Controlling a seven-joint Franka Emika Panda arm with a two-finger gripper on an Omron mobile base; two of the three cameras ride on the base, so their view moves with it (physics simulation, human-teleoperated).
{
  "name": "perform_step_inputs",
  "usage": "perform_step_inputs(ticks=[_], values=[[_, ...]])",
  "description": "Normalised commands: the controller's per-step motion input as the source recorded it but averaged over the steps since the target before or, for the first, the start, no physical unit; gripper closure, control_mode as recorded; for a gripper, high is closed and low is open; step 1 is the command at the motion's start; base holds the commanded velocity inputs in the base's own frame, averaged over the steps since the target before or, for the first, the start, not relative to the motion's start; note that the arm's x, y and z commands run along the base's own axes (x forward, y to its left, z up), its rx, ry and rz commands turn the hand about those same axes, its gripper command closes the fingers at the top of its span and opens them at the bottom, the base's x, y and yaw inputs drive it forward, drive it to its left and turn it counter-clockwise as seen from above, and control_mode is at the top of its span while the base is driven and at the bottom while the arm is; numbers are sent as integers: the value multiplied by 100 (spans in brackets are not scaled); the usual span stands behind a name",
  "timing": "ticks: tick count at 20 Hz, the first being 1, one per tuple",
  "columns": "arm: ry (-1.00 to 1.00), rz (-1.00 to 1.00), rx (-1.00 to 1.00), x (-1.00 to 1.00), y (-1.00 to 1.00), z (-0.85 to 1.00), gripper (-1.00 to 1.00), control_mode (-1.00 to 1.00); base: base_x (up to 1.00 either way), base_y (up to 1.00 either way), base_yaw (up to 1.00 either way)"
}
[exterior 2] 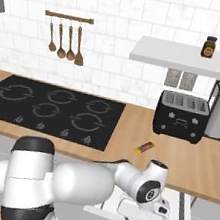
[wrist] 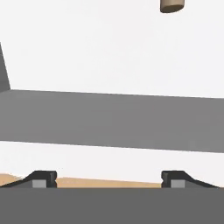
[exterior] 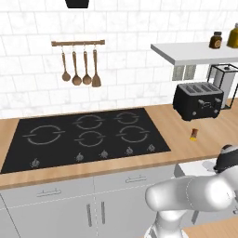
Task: Pick the pizza cutter from the drawer and place it on the counter.
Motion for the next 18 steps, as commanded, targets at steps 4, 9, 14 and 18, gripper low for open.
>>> perform_step_inputs(ticks=[4,9,14,18], values=[[7,0,0,-14,-15,-7,-100,-100,0,0,0],[-8,0,5,0,0,9,-100,-100,0,0,0],[-25,0,7,2,0,7,-100,-100,0,0,0],[-12,0,1,19,0,4,-100,-100,0,0,0]])
